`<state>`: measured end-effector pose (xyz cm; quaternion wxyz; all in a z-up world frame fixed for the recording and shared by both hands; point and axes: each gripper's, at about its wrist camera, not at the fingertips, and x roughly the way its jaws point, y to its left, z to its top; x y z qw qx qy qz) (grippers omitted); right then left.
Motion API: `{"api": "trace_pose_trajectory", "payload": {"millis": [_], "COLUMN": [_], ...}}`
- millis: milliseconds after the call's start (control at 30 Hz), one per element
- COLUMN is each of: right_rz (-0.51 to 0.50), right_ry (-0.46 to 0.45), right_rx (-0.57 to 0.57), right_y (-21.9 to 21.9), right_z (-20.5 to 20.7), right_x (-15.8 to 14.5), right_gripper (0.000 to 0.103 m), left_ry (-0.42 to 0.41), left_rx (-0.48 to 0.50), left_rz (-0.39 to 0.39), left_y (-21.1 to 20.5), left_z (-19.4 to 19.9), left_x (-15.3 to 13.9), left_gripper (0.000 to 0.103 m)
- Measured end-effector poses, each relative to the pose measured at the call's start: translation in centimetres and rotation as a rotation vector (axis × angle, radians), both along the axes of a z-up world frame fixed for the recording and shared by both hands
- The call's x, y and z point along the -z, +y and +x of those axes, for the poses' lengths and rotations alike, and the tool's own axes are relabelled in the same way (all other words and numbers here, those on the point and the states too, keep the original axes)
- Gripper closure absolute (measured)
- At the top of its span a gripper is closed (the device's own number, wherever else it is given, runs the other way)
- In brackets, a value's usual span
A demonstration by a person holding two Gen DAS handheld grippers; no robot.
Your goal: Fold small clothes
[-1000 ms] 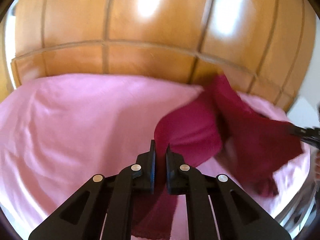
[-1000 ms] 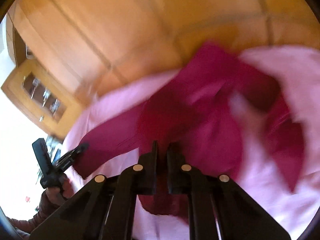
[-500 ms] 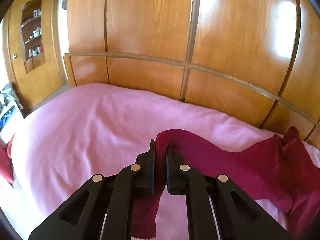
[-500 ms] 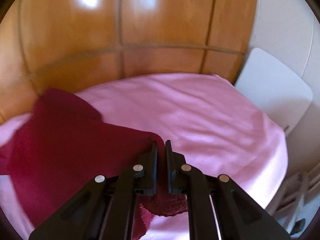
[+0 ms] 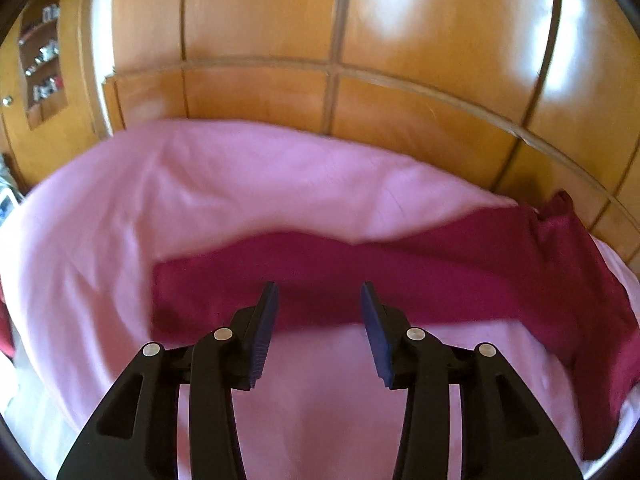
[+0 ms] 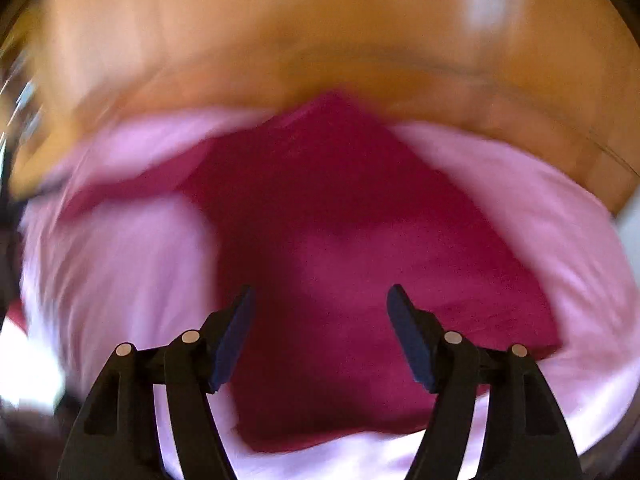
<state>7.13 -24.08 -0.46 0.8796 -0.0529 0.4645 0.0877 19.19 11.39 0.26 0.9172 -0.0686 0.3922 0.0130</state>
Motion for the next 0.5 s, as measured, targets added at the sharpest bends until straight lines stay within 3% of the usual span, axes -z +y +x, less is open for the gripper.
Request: {"api": "trace_pose_trajectory", "payload": {"millis": [67,133,167,233,367,500], "right_rz": [-0.106,-0.219,-0.23,-0.23,-0.063,0.383], "right_ry": [0.103,0.115,0.103,0.096,0.099,0.017], "right_rx": [-0.051,-0.068,-0.067,-0.018,0.031,-0.037], "right_y": [2.7,3.9,4.0,3.3,0.8,-0.9], "right_z": [0.3,0.4,0.5,1.2,2.0,0.6], "right_x": [3.7,5.7,5.7,4.4,1.1,-6.0], "right_gripper": [0.037,0.04,0.043,0.089,0.092,0.092], "left_ry": [0.017,0.037,0.04,0.045,0.049,0.055], "left_rx": [0.024,0.064,0.076,0.116,0.185,0.241], "left_rz": [-0.021,-0.035,-0.037,-0.051,-0.092,-0.165], "left_y": [-0.6,-1.3,-1.4,-1.8,-2.4,-2.4], "left_z": [-0.6,-1.4,-1.7,-2.6,-3.8,-4.4], "left_x": [0.6,1.3,1.5,1.8,2.2,2.3], "left_gripper": [0.061,0.061,0.061,0.061,0.061,0.061]}}
